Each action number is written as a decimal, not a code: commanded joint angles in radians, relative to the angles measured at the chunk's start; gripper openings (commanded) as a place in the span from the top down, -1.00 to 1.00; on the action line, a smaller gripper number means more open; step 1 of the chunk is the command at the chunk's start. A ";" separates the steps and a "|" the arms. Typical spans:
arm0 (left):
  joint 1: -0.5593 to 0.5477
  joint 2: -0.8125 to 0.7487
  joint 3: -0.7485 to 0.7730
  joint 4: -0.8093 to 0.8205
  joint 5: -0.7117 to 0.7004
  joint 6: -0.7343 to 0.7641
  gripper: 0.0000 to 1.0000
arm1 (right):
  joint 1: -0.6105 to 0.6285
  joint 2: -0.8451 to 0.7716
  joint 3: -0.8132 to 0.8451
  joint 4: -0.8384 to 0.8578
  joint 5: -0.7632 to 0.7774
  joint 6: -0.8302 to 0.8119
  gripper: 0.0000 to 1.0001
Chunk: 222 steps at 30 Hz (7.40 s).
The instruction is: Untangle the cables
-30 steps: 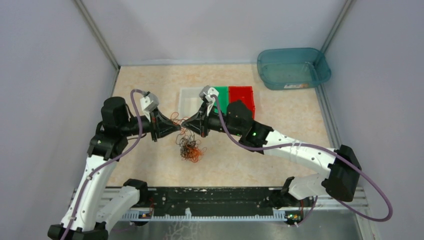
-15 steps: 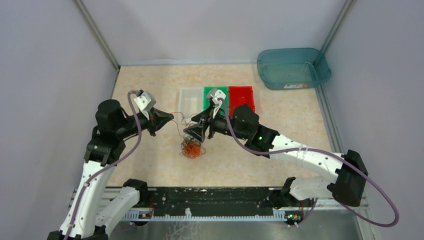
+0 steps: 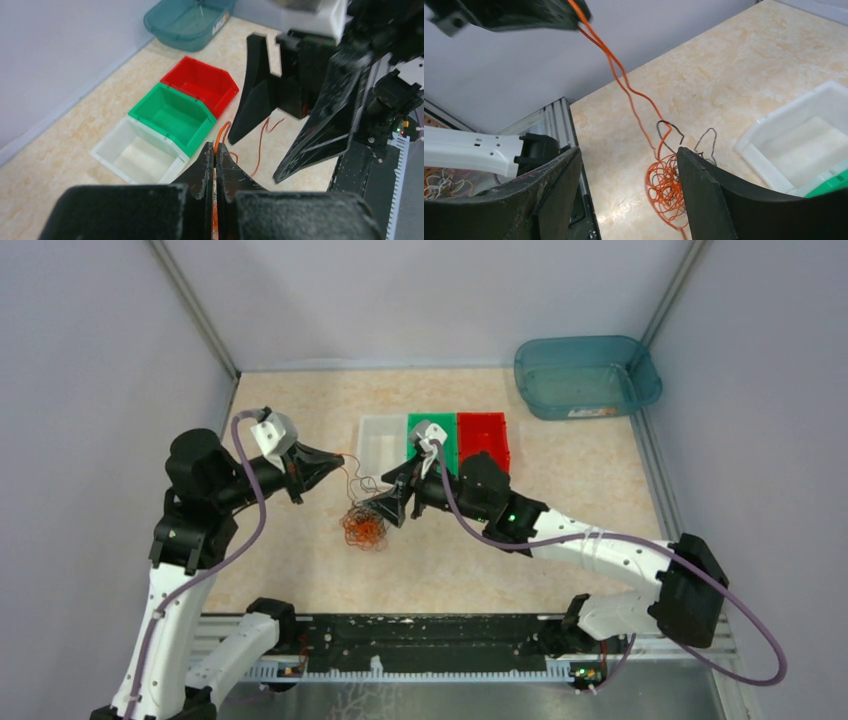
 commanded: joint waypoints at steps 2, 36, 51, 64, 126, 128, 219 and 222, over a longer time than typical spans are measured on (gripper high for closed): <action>0.000 0.016 0.107 -0.030 0.059 -0.005 1.00 | 0.004 0.109 0.040 0.167 -0.011 0.000 -0.41; 0.000 0.080 0.371 0.038 -0.023 -0.019 0.99 | 0.085 0.405 -0.149 0.500 0.191 0.103 0.00; 0.000 0.116 0.500 0.196 -0.319 0.072 1.00 | 0.085 0.488 -0.244 0.516 0.229 0.170 0.24; 0.000 0.176 0.550 0.179 -0.285 0.107 1.00 | 0.085 0.154 -0.310 0.388 0.271 0.158 -0.36; -0.008 0.722 0.231 0.526 -0.239 0.146 1.00 | -0.258 -0.288 -0.223 -0.232 0.510 0.206 -0.63; -0.008 0.729 0.236 0.528 -0.239 0.147 1.00 | -0.259 -0.281 -0.223 -0.225 0.508 0.213 -0.63; -0.021 0.949 0.011 0.410 -0.668 0.020 -0.24 | 0.005 0.240 -0.001 -0.117 0.271 0.127 -0.75; -0.021 0.955 0.015 0.428 -0.681 0.014 -0.23 | 0.037 0.339 0.048 -0.112 0.241 0.104 -0.73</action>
